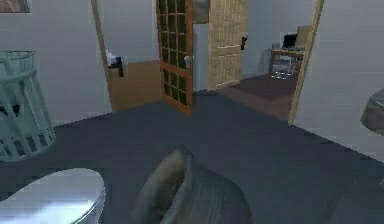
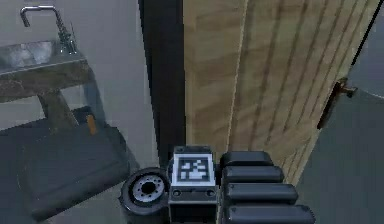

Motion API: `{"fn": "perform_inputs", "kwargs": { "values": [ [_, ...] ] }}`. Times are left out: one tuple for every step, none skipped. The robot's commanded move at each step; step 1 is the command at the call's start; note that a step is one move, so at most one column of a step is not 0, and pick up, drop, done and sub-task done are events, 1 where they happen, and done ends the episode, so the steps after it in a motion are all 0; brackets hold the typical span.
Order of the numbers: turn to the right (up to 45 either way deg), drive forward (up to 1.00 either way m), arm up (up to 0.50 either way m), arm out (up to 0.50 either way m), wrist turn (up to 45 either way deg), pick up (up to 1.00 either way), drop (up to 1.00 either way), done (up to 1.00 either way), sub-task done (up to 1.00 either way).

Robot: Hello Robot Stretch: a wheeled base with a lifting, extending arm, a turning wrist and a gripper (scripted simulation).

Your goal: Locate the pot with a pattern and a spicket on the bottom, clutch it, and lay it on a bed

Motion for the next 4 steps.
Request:
{"fn": "perform_inputs", "kwargs": {
  "values": [
    [0.0,0.05,0.00,0.00,0.0,0.00,0.00,0.00,0.00],
    [0.0,0.75,0.00,0.00,0.0,0.00,0.00,0.00,0.00],
    [-24.0,0.00,0.00,0.00,0.0,0.00,0.00,0.00,0.00],
    [0.0,1.00,0.00,0.00,0.0,0.00,0.00,0.00,0.00]
  ]
}}
